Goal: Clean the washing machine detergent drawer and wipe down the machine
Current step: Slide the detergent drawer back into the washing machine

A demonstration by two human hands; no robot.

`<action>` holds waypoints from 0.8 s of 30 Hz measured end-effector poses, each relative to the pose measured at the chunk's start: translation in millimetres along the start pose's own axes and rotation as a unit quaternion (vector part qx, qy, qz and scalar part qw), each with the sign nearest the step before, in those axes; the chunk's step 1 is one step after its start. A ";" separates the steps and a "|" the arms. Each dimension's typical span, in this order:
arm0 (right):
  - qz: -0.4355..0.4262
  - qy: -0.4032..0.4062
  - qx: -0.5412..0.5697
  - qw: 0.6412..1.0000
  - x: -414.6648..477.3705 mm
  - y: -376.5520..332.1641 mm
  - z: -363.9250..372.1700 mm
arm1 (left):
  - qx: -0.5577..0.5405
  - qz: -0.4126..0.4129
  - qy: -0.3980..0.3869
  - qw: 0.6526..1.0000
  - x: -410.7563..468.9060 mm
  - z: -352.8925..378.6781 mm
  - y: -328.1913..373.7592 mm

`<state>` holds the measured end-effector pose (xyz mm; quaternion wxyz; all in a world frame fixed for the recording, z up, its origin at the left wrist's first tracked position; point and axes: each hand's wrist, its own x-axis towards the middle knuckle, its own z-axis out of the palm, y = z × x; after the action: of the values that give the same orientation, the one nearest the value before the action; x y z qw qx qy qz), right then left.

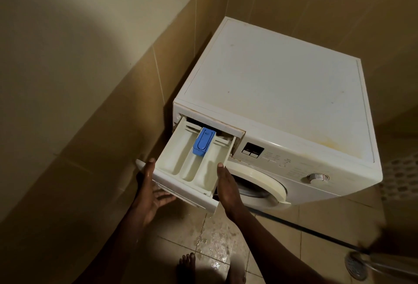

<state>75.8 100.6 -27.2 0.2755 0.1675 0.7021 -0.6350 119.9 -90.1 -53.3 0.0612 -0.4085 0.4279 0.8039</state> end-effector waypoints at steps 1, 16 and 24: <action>0.004 -0.001 -0.001 1.000 0.6 0.0 1.5 | 0.004 0.006 0.002 1.000 0.7 -0.6 1.1; -0.032 0.024 -0.140 0.989 18.3 -0.6 -8.9 | -0.025 0.017 0.015 0.999 -0.8 3.4 -22.1; 0.009 -0.028 -0.027 0.999 35.2 6.8 -10.3 | 0.052 0.040 0.031 0.997 20.5 4.6 -2.4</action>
<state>50.1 107.6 -53.3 0.3047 0.1487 0.7095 -0.6178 104.6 -90.3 -68.0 0.0365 -0.4121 0.4866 0.7694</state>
